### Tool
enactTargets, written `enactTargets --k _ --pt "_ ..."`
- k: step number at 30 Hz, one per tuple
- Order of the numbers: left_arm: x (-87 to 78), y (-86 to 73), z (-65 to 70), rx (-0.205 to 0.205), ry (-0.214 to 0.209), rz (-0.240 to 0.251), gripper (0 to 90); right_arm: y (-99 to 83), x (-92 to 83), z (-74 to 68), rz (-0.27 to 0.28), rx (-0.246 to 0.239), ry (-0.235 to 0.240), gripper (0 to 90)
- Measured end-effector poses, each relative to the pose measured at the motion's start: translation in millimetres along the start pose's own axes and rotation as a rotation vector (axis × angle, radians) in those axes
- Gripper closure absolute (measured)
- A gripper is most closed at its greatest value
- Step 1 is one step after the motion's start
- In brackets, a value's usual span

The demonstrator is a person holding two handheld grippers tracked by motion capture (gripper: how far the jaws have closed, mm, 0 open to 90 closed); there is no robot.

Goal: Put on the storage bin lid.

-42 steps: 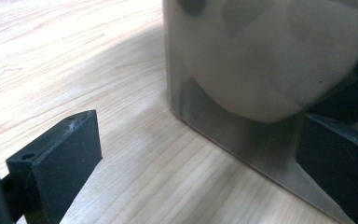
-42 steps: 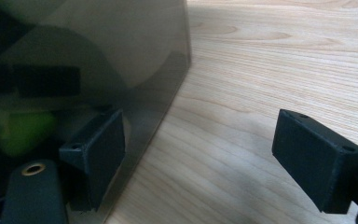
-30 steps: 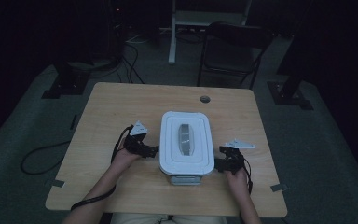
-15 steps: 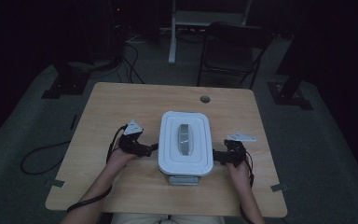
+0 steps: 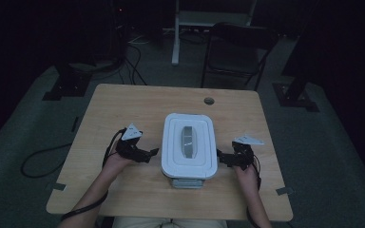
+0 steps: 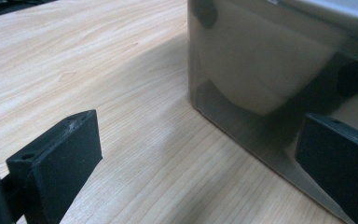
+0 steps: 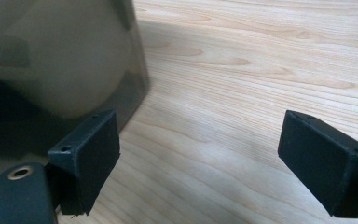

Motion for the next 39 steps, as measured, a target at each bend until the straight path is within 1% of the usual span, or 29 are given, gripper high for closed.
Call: enactTargets --k 1,3,6,8,12,14,18,21,22,23,24,26,27,29,30,32,33,34,35,36,37,38,39 --pt "-0.9 0.4 0.2 0.003 0.001 -0.002 1.1 0.3 -0.1 0.5 -0.003 0.001 -0.003 12.6" --pt "-2.2 1.0 0.5 0.007 -0.001 -0.004 1.1 1.0 0.0 0.6 -0.005 -0.012 -0.009 12.6" --pt "-4.4 0.6 1.0 0.002 -0.004 -0.001 1.1 2.2 0.2 0.4 -0.005 -0.016 -0.007 12.6" --pt "-5.8 -0.4 1.8 -0.002 -0.005 0.0 1.1 2.7 -0.2 0.2 -0.006 -0.015 -0.004 12.6" --pt "-9.8 -3.4 2.7 0.003 -0.009 -0.01 1.1 3.3 -3.4 -0.9 0.001 -0.007 0.002 12.6" --pt "-12.1 -6.0 3.0 -0.003 -0.014 -0.013 1.1 3.3 -5.6 -0.7 0.009 0.0 0.004 12.6" --pt "-16.5 -13.4 2.5 -0.019 -0.009 -0.011 1.1 1.6 -8.6 0.7 0.011 0.009 -0.014 12.6" --pt "-19.9 -20.8 1.4 -0.021 -0.009 -0.024 1.1 -1.1 -10.0 3.0 0.006 0.011 -0.014 12.6" --pt "-19.9 -20.8 1.4 -0.021 -0.009 -0.024 1.1 -1.1 -10.0 3.0 0.006 0.011 -0.014 12.6" --pt "-21.8 -25.3 0.9 -0.028 -0.008 -0.027 1.1 -3.5 -13.0 4.9 0.013 0.013 -0.013 12.6" --pt "-24.2 -28.9 -0.2 -0.029 -0.005 -0.031 1.1 -4.0 -14.3 5.3 0.018 0.018 -0.014 12.6" --pt "-27.1 -32.0 -1.2 -0.028 0.01 -0.023 1.1 -5.0 -17.3 6.6 0.029 0.024 -0.014 12.6" --pt "-27.1 -32.0 -1.2 -0.028 0.01 -0.023 1.1 -5.0 -17.3 6.6 0.029 0.024 -0.014 12.6" --pt "-29.0 -34.1 -1.7 -0.031 0.017 -0.02 1.1 -6.5 -19.9 7.2 0.033 0.016 -0.023 12.6" --pt "-32.5 -39.5 -2.0 -0.033 0.033 -0.024 1.1 -8.6 -21.4 6.9 0.029 0.007 -0.037 12.6" --pt "-33.7 -41.2 -2.6 -0.034 0.038 -0.028 1.1 -10.3 -22.6 6.6 0.028 0.006 -0.042 12.6" --pt "-36.6 -43.8 -3.8 -0.043 0.045 -0.034 1.1 -14.3 -24.4 6.7 0.02 0.001 -0.04 12.4" --pt "-36.6 -43.8 -3.8 -0.043 0.045 -0.034 1.1 -15.8 -25.1 6.8 0.022 -0.001 -0.046 12.4" --pt "-38.5 -44.9 -4.3 -0.043 0.048 -0.035 1.1 -17.8 -26.3 7.0 0.021 0.001 -0.046 12.4" --pt "-43.1 -47.2 -4.2 -0.043 0.06 -0.041 1.1 -19.9 -27.5 7.6 0.018 0.002 -0.047 12.4" --pt "-43.1 -47.2 -4.2 -0.043 0.06 -0.041 1.1 -19.9 -27.5 7.6 0.018 0.002 -0.047 12.4" --pt "-46.2 -49.1 -4.4 -0.044 0.064 -0.037 1.1 -22.2 -29.0 8.1 0.022 0.007 -0.056 12.5" --pt "-50.6 -51.6 -4.8 -0.052 0.064 -0.034 1.0 -27.0 -32.5 10.0 0.02 0.023 -0.059 12.4"
Point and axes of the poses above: each handheld gripper's, and its own axes: x roughly forward along the jaws, y roughly out of its top, z roughly to its right, the point moved 1 cm from there along x, roughly forward along the jaws, and after that the axes turned 11 degrees about -y, right-handed, at the moved point
